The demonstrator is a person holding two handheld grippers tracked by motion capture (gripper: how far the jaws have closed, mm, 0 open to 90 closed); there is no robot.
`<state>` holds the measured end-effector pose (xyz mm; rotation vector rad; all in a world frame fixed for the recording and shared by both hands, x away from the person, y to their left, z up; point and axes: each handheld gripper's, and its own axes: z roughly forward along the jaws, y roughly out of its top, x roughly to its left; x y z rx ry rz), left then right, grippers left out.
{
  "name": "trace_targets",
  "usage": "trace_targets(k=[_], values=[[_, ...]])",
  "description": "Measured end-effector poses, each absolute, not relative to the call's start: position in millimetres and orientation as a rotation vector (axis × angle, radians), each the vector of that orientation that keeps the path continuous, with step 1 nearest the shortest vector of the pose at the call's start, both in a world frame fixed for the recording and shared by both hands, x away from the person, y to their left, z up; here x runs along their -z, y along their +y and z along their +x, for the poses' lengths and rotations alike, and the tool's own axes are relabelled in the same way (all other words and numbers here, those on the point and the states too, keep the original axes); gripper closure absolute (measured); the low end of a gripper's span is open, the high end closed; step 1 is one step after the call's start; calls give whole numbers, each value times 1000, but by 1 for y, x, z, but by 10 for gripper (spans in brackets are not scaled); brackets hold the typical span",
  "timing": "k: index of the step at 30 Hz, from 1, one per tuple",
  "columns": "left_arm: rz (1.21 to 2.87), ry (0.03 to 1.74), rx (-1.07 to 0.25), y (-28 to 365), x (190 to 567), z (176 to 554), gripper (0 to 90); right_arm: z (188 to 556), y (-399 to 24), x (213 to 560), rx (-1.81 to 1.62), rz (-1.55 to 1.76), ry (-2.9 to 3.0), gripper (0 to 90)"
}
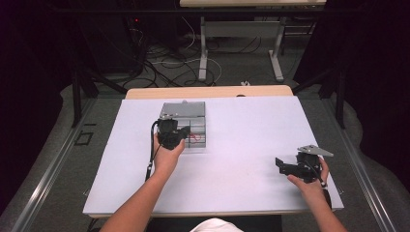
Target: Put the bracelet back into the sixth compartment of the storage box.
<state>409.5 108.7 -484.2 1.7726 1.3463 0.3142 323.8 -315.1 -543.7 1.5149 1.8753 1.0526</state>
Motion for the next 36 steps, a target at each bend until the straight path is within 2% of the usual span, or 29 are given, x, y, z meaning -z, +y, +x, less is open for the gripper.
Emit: trace_targets(k=[36], values=[[1790,1421,-317,92,509,430,897,324,-314,545,-1059,1529,1877,55]])
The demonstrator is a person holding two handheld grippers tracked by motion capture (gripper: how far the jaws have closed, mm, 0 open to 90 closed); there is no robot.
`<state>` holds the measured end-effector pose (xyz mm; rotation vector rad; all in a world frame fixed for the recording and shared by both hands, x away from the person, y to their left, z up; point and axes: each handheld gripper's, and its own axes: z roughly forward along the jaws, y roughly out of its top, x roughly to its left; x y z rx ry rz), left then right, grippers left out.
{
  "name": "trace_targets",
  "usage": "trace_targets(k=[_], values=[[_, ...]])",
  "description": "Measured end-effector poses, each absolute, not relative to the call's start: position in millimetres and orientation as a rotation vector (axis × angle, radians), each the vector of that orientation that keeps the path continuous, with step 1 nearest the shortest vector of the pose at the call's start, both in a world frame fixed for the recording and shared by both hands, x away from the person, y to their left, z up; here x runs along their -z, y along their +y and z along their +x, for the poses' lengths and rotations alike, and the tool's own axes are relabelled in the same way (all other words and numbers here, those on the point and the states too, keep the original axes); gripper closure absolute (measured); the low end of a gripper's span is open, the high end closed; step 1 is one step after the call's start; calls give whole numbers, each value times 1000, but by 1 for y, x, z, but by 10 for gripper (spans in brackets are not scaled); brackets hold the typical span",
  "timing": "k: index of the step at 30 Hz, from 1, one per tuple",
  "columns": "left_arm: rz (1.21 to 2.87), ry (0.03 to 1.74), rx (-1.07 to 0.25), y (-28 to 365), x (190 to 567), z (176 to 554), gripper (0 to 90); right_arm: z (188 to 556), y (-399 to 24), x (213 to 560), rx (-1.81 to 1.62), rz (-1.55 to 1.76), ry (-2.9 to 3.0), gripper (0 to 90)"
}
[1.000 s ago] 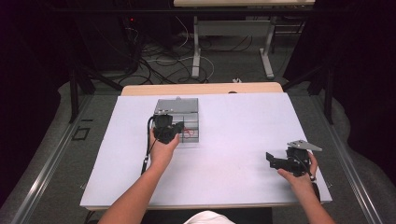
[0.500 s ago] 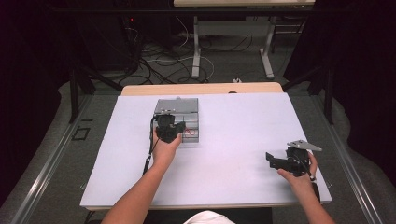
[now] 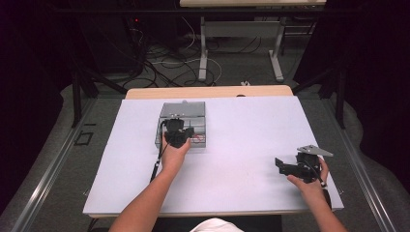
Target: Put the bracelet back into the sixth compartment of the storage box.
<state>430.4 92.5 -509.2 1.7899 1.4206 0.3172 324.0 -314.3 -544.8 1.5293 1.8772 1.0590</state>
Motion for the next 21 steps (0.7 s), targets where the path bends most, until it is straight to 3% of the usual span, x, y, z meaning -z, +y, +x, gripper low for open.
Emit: trace_targets(k=[21], values=[[1794,1455,-314,89,520,438,897,324,-315,545,-1059,1529,1880,55]])
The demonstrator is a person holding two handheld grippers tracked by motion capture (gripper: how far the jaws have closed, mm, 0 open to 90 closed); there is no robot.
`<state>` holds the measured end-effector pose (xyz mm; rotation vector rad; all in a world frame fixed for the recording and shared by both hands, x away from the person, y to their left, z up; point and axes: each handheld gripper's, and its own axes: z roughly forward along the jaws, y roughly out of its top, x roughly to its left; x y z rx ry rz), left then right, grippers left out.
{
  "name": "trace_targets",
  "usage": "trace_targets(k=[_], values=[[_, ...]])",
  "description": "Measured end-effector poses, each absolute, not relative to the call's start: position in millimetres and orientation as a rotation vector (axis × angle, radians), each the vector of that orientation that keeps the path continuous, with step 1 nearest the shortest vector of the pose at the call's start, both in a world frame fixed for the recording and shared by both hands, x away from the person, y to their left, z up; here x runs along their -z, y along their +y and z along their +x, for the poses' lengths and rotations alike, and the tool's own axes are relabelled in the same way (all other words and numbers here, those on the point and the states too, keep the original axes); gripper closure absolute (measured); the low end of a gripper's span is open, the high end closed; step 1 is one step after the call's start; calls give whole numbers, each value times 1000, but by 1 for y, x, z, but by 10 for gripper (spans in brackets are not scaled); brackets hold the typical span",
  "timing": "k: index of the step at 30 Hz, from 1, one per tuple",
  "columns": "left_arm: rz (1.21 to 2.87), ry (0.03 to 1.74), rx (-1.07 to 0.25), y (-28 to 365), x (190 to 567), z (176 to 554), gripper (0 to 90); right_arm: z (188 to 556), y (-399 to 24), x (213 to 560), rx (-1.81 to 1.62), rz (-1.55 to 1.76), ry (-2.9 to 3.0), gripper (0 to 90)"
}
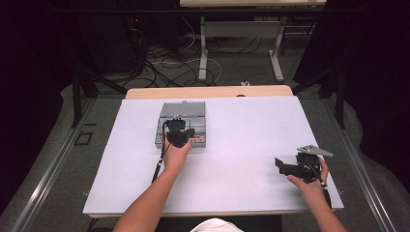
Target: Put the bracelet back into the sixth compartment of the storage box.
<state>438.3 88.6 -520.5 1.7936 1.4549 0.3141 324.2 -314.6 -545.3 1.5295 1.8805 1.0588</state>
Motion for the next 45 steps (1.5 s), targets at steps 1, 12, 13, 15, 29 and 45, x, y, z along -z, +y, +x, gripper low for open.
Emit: trace_targets(k=[1,12,13,15,29,45], values=[[1794,1458,-312,88,521,438,896,324,-315,545,-1059,1530,1881,56],[1816,1461,-294,86,527,440,896,324,-315,545,-1061,1530,1881,55],[1810,1470,-299,85,527,440,895,324,-315,545,-1061,1529,1882,56],[1810,1473,-301,85,528,440,896,324,-315,545,-1062,1530,1881,55],[1826,1478,-288,85,532,441,882,324,-315,545,-1061,1525,1882,56],[1827,1460,-283,87,530,439,811,324,-315,545,-1060,1523,1883,56]])
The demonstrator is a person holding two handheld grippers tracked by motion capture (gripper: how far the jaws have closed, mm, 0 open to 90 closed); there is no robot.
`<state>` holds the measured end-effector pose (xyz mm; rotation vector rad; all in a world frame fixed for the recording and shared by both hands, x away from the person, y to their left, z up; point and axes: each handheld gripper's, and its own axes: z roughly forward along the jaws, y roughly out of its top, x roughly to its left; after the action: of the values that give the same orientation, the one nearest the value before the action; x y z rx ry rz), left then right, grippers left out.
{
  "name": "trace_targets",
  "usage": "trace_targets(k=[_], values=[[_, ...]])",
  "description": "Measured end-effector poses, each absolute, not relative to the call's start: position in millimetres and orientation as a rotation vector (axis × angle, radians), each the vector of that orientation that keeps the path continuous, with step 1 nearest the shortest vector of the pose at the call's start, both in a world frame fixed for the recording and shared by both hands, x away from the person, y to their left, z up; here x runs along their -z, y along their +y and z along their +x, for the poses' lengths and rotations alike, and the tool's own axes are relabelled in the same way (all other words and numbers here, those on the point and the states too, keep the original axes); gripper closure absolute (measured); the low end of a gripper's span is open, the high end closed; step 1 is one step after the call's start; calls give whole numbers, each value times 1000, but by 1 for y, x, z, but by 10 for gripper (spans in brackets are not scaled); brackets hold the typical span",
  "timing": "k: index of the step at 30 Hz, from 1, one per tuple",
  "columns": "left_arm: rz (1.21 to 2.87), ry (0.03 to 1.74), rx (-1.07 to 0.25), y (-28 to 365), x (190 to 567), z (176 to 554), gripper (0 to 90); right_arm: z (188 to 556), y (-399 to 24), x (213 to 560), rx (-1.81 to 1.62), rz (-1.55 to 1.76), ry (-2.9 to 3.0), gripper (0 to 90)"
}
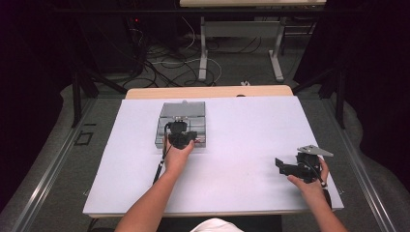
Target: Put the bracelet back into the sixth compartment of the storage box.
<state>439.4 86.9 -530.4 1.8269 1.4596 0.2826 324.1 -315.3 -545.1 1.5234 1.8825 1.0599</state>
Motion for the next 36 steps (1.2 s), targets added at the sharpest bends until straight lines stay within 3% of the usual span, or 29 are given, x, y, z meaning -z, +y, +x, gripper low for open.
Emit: trace_targets(k=[36], values=[[1824,1290,-268,122,509,408,535,323,-314,544,-1060,1530,1875,56]])
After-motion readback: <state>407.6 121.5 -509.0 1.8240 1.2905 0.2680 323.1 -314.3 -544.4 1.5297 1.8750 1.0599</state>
